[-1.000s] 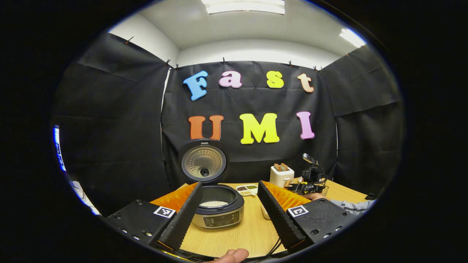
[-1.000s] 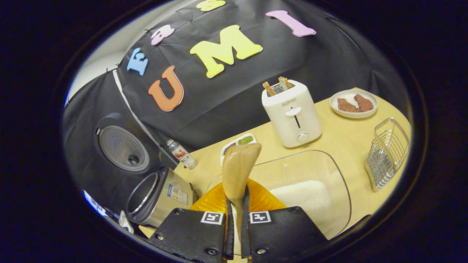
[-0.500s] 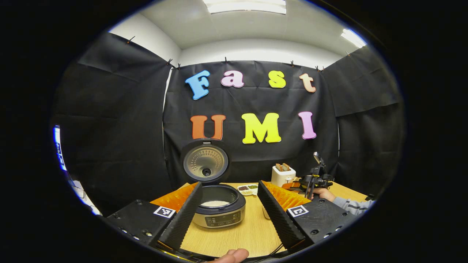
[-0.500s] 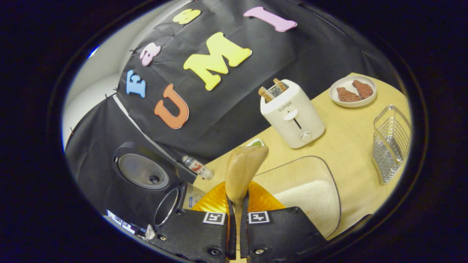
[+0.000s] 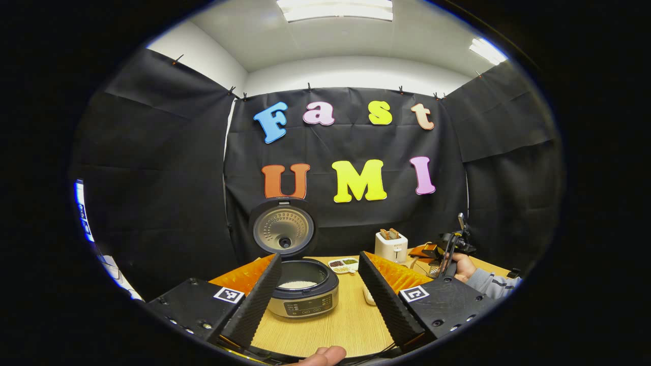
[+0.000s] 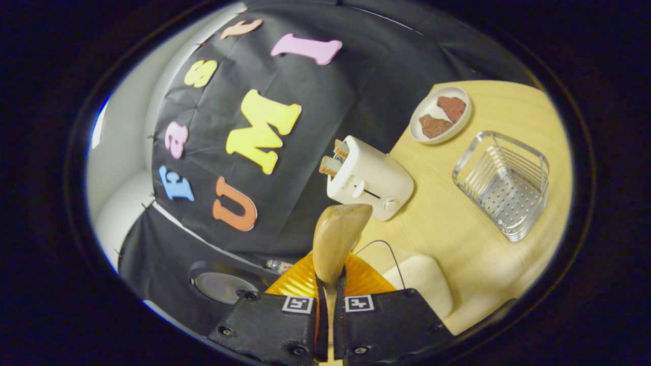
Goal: Close the left gripper, press the button to open the rice cooker; take a wooden spoon from the chopstick holder with the right hand, scoop a spoonful of rice and pour it into the rice cooker, then put the wooden spoon back into the chopstick holder.
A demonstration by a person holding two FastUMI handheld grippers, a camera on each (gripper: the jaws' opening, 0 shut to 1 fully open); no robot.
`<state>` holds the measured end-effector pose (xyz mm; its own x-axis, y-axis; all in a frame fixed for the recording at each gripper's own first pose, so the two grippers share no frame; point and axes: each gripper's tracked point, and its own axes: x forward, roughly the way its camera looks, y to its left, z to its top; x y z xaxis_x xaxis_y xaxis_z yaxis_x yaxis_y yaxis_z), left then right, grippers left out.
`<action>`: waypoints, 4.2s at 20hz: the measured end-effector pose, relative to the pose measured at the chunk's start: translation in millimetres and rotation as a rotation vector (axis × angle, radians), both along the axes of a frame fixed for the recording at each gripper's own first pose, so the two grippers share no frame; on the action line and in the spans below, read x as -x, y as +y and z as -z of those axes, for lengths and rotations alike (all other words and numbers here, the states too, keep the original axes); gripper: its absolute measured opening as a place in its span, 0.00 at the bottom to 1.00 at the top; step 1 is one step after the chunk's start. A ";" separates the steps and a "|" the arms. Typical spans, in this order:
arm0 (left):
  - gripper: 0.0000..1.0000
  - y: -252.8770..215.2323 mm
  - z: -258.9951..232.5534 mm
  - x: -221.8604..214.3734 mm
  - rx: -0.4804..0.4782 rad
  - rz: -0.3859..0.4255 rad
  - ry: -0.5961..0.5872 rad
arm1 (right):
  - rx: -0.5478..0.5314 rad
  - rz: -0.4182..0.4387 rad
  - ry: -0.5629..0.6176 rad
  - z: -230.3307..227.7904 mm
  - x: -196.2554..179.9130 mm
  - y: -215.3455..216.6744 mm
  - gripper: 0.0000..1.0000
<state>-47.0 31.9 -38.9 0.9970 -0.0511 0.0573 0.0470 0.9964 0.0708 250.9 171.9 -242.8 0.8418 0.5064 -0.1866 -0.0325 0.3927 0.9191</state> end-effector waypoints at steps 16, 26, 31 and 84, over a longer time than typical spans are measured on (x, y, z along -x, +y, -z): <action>0.96 37.5 0.2 19.1 0.039 -0.046 -0.005 | -0.479 0.020 0.007 -110.9 50.5 20.6 0.09; 0.96 75.7 0.1 34.9 0.028 -0.085 -0.012 | -0.384 -0.116 -0.035 -141.4 57.2 139.6 0.09; 0.96 97.1 -0.4 39.4 0.039 -0.118 -0.020 | -0.270 -0.174 -0.099 -157.1 60.0 198.9 0.09; 0.96 34.3 14.9 9.6 -0.013 -0.031 0.011 | 1.005 0.038 -0.766 -185.0 45.3 113.7 0.11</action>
<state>-56.6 66.2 -53.8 0.9987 -0.0203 0.0458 0.0165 0.9964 0.0832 205.7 285.6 -57.8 0.9149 0.3981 0.0666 -0.3967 0.9173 -0.0344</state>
